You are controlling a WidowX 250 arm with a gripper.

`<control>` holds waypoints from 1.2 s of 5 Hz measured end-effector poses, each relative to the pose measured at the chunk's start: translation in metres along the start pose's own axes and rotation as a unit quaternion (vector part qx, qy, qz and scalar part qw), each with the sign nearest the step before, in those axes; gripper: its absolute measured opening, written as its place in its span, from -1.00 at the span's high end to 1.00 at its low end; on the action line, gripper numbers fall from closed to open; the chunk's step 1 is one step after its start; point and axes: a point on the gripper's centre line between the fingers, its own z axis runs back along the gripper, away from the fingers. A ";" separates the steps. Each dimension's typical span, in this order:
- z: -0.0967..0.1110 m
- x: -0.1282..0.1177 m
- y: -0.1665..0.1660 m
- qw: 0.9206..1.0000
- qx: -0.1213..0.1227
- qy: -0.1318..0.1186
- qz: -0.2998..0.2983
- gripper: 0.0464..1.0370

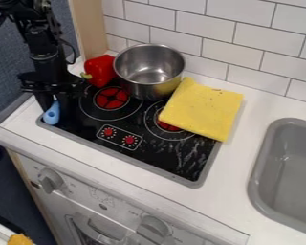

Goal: Moved the blue silver spoon from left side to right side of the induction stove

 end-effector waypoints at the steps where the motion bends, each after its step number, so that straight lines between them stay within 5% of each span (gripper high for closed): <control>1: 0.000 -0.002 0.000 1.000 -0.001 0.006 0.002 0.42; 2: 0.022 -0.018 -0.011 1.000 -0.022 0.004 -0.011 0.42; 3: 0.078 -0.034 -0.043 0.998 -0.020 -0.032 -0.056 0.42; 4: 0.103 -0.056 -0.083 0.993 -0.038 -0.037 -0.104 0.42; 6: 0.065 -0.098 -0.174 0.993 -0.016 0.021 -0.111 0.42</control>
